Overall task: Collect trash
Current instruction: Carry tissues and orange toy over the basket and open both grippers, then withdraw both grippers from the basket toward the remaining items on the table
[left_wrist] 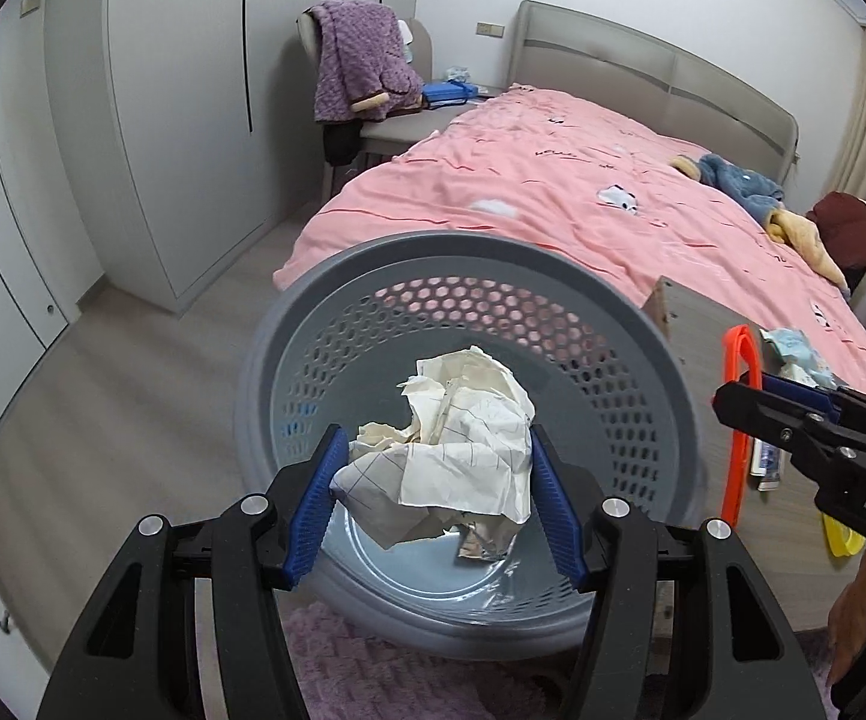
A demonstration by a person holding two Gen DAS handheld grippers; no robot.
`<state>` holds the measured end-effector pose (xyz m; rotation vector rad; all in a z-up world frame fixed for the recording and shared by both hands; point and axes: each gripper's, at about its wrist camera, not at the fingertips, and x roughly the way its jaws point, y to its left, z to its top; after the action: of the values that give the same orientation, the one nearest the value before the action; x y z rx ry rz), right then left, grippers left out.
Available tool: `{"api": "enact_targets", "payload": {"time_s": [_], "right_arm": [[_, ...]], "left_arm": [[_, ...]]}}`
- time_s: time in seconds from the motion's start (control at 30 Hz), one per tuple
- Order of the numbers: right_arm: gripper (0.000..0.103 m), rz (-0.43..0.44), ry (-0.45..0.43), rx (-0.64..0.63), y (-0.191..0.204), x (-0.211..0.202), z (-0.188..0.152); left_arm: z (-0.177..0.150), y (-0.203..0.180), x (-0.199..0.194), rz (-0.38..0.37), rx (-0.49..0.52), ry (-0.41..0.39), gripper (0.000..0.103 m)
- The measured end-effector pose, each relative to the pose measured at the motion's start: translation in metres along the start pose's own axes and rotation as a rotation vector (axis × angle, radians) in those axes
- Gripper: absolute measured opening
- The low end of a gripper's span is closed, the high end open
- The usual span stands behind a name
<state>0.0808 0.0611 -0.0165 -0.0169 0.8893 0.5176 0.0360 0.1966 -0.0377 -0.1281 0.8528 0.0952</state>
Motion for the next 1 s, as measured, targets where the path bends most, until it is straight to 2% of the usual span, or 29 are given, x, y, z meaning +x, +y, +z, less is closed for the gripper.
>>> {"api": "enact_targets", "payload": {"time_s": [0.23,0.43,0.57,0.83,1.0], "right_arm": [[0.034,0.03,0.047,-0.026,0.017,0.03,0.007],[0.035,0.033,0.072,-0.034,0.02,0.04,0.005],[0.036,0.029,0.066,-0.036,0.02,0.04,0.005],[0.045,0.02,0.043,-0.034,0.017,0.034,0.006],[0.045,0.017,0.034,-0.032,0.015,0.03,0.006]], "left_arm": [[-0.001,0.009,0.011,0.014,-0.008,0.012,0.058],[-0.001,0.012,0.017,0.019,-0.02,0.021,0.058],[0.0,0.013,0.018,0.018,-0.024,0.019,0.06],[0.0,0.015,0.013,0.036,-0.039,0.009,0.068],[-0.001,0.013,0.009,0.043,-0.039,0.003,0.069]]}}
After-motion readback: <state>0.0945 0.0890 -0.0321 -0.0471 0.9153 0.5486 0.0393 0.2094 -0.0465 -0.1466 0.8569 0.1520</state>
